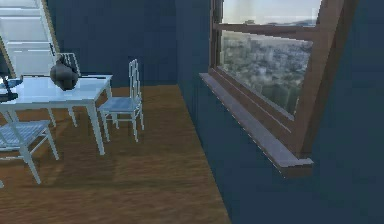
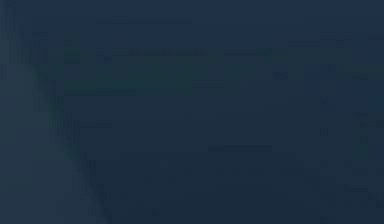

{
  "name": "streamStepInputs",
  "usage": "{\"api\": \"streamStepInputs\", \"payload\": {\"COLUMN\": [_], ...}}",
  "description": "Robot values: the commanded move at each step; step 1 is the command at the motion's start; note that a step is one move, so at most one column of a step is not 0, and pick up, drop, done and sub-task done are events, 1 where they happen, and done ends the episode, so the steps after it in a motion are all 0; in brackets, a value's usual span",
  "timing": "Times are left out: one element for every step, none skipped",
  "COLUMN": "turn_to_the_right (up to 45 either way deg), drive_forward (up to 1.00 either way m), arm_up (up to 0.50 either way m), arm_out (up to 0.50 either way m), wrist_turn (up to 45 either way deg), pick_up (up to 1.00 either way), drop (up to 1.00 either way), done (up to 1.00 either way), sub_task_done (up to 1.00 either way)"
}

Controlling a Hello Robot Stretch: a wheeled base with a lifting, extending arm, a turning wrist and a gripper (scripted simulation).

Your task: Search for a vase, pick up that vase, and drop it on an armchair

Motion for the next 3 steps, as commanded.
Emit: {"api": "streamStepInputs", "payload": {"turn_to_the_right": [-6.0,0.0,-12.0], "drive_forward": [0.0,0.4,0.0], "arm_up": [0.0,0.0,0.0], "arm_out": [0.0,0.0,0.0], "wrist_turn": [0.0,0.0,0.0], "pick_up": [0.0,0.0,0.0], "drop": [0.0,0.0,0.0], "done": [0.0,0.0,0.0], "sub_task_done": [0.0,0.0,0.0]}}
